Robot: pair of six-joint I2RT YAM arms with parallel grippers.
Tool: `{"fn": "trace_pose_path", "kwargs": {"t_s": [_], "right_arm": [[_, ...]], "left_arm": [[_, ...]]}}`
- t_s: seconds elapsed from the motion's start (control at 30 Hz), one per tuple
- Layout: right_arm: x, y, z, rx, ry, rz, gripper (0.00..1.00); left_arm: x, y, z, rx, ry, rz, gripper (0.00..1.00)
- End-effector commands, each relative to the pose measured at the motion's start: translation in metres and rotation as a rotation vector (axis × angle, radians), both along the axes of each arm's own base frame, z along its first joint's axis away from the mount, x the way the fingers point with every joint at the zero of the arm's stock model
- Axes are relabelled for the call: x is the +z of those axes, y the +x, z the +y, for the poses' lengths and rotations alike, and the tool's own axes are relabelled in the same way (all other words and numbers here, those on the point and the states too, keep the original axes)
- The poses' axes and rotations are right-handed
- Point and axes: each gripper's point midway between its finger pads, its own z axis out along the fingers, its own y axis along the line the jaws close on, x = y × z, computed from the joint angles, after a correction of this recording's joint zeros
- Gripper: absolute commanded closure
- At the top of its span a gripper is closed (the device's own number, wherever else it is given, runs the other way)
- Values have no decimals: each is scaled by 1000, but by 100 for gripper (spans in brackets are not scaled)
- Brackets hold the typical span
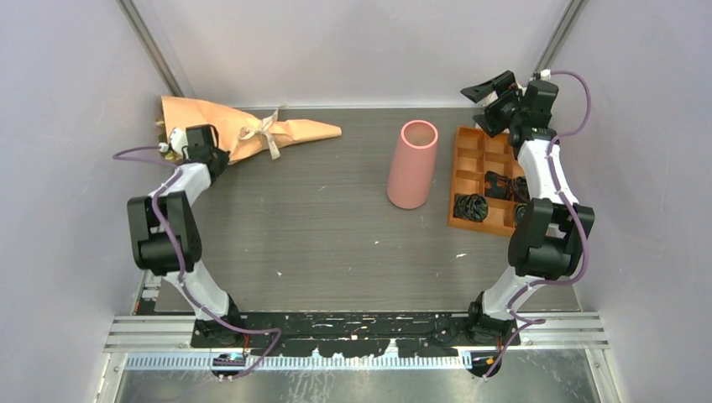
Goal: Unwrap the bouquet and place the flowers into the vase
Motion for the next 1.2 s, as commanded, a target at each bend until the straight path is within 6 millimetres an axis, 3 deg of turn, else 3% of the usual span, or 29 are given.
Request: {"fn": "trace_pose_path", "kwargs": {"t_s": [0.0,0.23,0.47,0.57,0.7,0.87,1.0,1.1,1.17], "right_arm": [[72,-20,6,12,-21,-181,0],[113,-47,10,3,-56,-254,1],[168,-80,36,73,-113,-348,0],[194,-93,54,134,-137,-398,0],[223,-106,73,214,-105,-455,1],[234,-117,93,303,-91,-475,1],[234,-127,112,362,-116,-477,1],[233,-135,138,438,-157,-482,1],[230,-143,163,512,-167,-477,0]], "left_arm": [[61,-25,3,-3,40,-132,100],[111,-89,14,48,108,-172,100],[138,-129,23,87,122,-209,100],[122,-132,18,61,90,-144,100],[96,-123,-6,-37,-26,-107,84],[110,-114,-29,-116,-124,-161,61],[143,-121,-41,-161,-129,-220,40],[160,-121,-32,-127,-56,-249,32],[151,-112,-23,-106,-29,-193,29]]}}
